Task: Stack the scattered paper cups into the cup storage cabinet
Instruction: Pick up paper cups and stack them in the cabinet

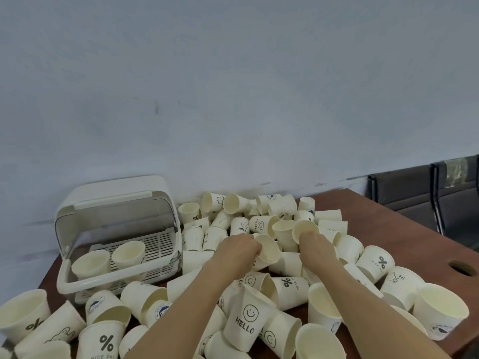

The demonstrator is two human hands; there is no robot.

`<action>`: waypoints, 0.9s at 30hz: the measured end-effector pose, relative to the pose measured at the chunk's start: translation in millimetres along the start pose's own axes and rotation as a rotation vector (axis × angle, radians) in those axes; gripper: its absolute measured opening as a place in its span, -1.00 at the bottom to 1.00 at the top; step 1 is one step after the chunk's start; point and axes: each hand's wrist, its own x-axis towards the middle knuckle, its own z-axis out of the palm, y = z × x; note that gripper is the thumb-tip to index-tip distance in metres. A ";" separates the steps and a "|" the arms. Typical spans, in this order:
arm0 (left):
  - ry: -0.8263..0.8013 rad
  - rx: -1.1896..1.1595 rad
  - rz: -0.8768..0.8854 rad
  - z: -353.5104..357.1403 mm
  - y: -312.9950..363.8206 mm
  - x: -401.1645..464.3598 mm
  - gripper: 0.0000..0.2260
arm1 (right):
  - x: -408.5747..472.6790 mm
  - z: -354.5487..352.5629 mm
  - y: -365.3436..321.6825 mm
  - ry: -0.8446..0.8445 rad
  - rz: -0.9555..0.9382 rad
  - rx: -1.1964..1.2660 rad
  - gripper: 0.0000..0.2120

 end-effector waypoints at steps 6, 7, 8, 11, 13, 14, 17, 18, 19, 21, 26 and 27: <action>0.084 -0.057 -0.071 -11.9 -7.4 -17.1 -0.79 | -8.2 -22.6 -13.9 0.120 0.041 -0.025 -0.82; 0.091 -0.077 -0.088 -14.8 -8.7 -20.8 -0.78 | -9.5 -27.0 -17.5 0.143 0.049 -0.023 -0.81; 0.095 -0.098 -0.107 -17.9 -10.1 -24.7 -0.77 | -10.5 -31.2 -21.1 0.165 0.051 -0.022 -0.82; 0.117 -0.140 -0.176 -28.3 -17.2 -37.4 -0.77 | -15.3 -45.0 -33.9 0.226 0.019 0.003 -0.83; 0.140 -0.158 -0.231 -34.0 -24.7 -47.1 -0.77 | -18.9 -52.8 -44.3 0.263 -0.023 0.031 -0.85; 0.151 -0.164 -0.258 -36.2 -29.1 -52.5 -0.77 | -21.3 -56.5 -50.5 0.275 -0.047 0.036 -0.84; 0.191 -0.166 -0.311 -41.3 -44.2 -69.1 -0.77 | -29.8 -64.8 -71.6 0.287 -0.122 0.054 -0.82; 0.203 -0.168 -0.326 -42.6 -49.5 -74.7 -0.77 | -32.5 -66.9 -79.1 0.288 -0.140 0.062 -0.81; 0.214 -0.167 -0.341 -44.3 -54.9 -80.8 -0.77 | -35.4 -69.1 -87.3 0.289 -0.154 0.068 -0.81; 0.228 -0.163 -0.374 -48.1 -65.8 -93.0 -0.77 | -40.3 -73.0 -103.7 0.296 -0.187 0.081 -0.82; 0.255 -0.137 -0.451 -60.5 -93.4 -125.5 -0.78 | -48.6 -78.1 -146.8 0.291 -0.302 0.148 -0.86; 0.258 -0.138 -0.468 -62.8 -98.7 -132.1 -0.78 | -50.6 -78.7 -156.0 0.288 -0.323 0.152 -0.86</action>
